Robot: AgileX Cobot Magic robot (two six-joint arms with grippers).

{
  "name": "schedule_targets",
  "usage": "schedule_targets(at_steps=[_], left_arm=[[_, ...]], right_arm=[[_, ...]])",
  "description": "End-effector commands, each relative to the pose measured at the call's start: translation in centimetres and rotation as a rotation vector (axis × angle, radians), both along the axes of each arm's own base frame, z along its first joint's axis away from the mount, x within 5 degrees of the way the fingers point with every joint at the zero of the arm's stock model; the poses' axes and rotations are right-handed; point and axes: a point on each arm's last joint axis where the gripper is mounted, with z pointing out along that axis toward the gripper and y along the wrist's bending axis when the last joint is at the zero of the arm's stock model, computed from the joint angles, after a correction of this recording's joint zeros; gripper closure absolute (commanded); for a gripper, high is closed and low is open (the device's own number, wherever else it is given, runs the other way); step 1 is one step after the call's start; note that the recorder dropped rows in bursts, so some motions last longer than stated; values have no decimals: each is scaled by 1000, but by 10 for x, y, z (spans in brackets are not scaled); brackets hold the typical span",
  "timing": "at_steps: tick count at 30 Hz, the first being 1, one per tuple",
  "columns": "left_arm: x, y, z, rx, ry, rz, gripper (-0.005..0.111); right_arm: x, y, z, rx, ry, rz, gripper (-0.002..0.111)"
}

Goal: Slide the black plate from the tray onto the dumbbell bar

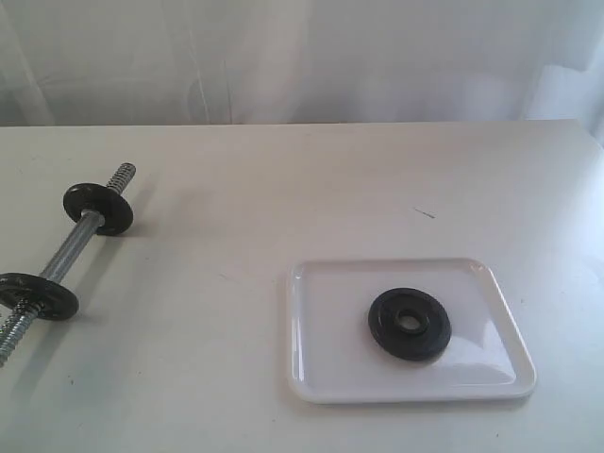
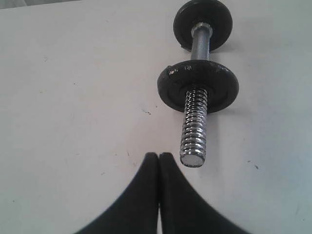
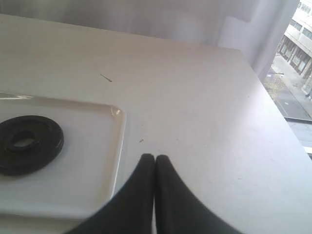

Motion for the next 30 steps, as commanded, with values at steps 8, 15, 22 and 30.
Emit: schedule_targets(at_steps=[8, 15, 22, 30], left_arm=[[0, -1, -1, -9, 0, -7, 107], [0, -1, -1, -9, 0, -7, 107], [0, -1, -1, 120, -1, -55, 107], [5, 0, 18, 124, -215, -31, 107]], right_arm=[[0, 0, 0, -7, -7, -1, 108], [0, 0, 0, -7, -5, -1, 108], [0, 0, 0, -7, -5, -1, 108], [0, 0, 0, -7, -7, -1, 108]])
